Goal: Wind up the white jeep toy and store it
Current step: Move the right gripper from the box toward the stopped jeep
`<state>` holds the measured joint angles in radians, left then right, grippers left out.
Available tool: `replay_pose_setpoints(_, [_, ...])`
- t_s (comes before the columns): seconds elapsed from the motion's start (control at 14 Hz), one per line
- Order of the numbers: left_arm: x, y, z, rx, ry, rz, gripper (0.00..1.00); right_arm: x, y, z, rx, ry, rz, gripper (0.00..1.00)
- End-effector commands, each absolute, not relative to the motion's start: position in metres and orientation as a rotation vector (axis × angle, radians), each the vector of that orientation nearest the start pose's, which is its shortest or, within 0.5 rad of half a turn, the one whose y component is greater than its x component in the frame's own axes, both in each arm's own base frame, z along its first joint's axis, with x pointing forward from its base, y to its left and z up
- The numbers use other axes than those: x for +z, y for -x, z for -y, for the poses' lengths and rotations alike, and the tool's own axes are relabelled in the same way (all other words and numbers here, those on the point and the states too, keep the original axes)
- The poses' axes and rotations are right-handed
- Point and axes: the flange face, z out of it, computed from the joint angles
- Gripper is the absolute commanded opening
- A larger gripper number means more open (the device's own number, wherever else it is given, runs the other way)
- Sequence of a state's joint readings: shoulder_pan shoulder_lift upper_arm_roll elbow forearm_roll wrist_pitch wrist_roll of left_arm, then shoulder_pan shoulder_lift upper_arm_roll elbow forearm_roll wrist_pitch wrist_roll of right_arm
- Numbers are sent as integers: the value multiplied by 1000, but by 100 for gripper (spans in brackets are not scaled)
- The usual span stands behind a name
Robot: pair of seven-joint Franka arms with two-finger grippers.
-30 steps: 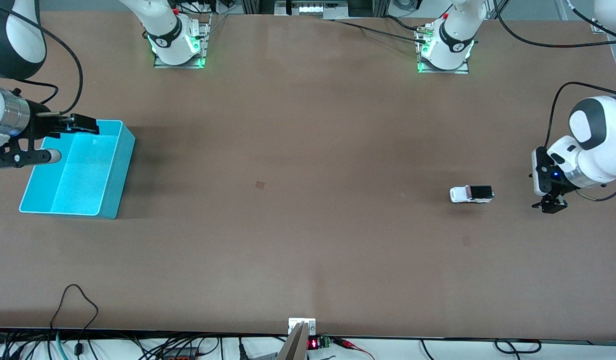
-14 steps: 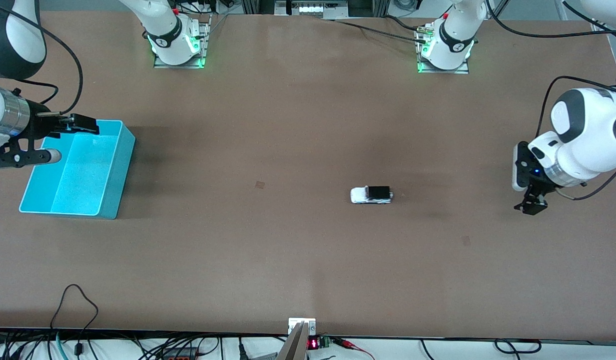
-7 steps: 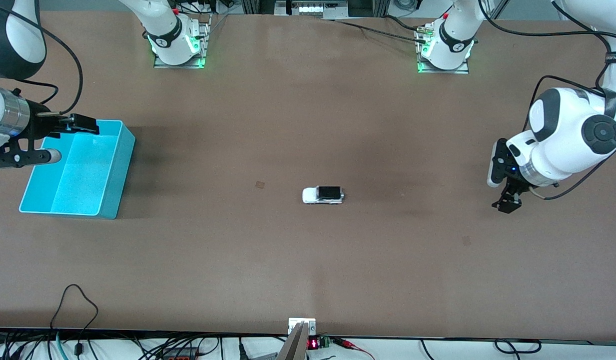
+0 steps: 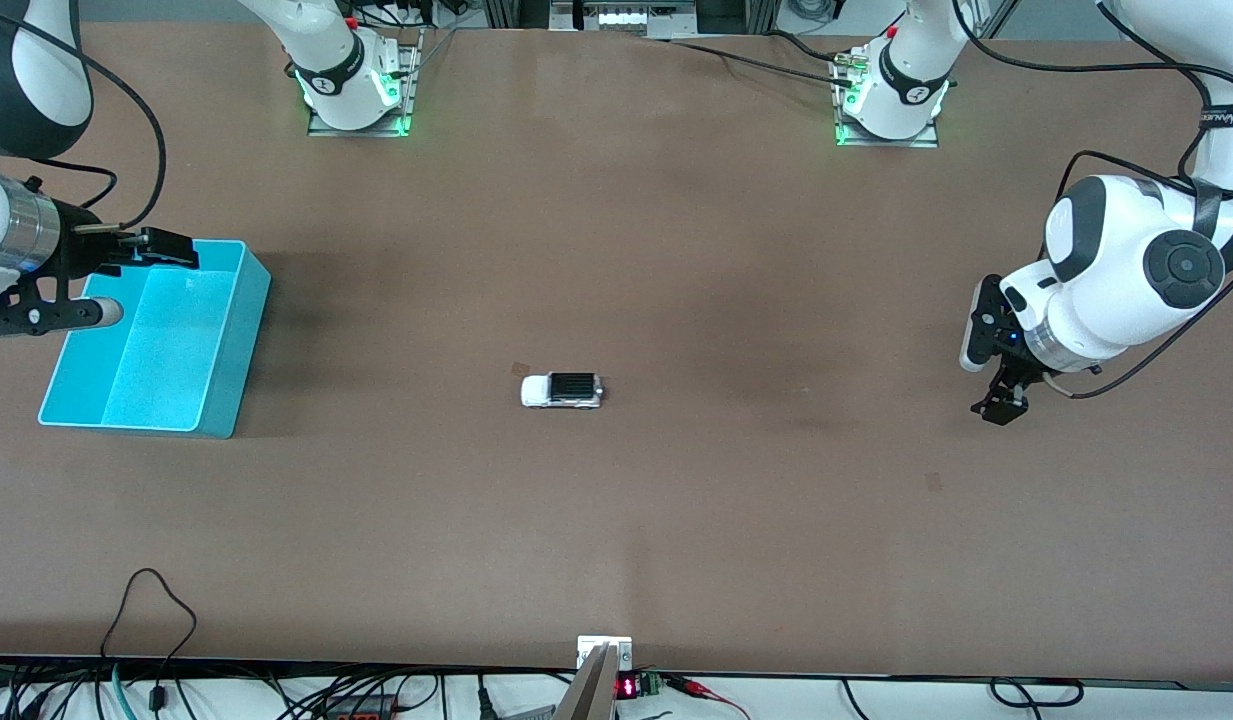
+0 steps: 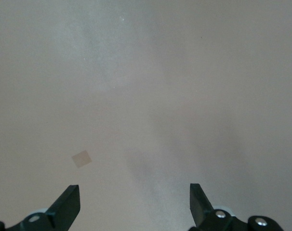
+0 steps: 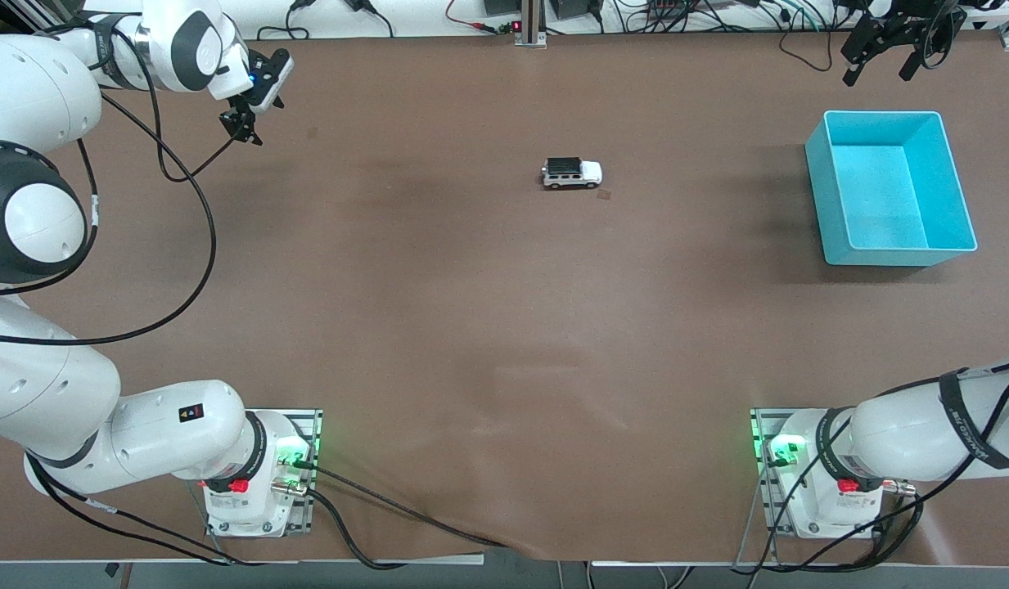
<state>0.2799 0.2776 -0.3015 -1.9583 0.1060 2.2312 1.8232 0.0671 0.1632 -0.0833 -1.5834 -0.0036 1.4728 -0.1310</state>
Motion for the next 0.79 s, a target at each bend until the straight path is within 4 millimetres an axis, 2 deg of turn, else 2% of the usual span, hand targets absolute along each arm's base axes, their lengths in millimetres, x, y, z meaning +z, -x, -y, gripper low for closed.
replay_pose_setpoints(0.0, [351, -600, 1, 0, 1811, -2543, 100, 516, -579, -8, 443, 3069, 221, 100])
replay_pose_setpoints(0.14, [351, -600, 1, 2, 1813, -2543, 100, 506, -580, -12, 457, 3064, 239, 100])
replay_pose_setpoints(0.29, [351, -600, 2, -1, 1812, -2541, 100, 493, -576, -24, 442, 3043, 347, 100])
replay_pose_setpoints(0.43, [352, -601, 0, -7, 1817, -2533, 100, 474, -570, -35, 416, 3042, 396, 100])
replay_pose_setpoints(0.57, [356, -603, -3, -25, 1842, -2513, 100, 459, -554, -57, 327, 3036, 511, 100])
replay_pose_setpoints(0.64, [356, -604, -2, -71, 1905, -2489, 100, 446, -548, -57, 345, 3024, 551, 100])
replay_pose_setpoints(0.71, [356, -604, -3, -99, 1983, -2448, 100, 439, -544, -67, 350, 2999, 648, 100])
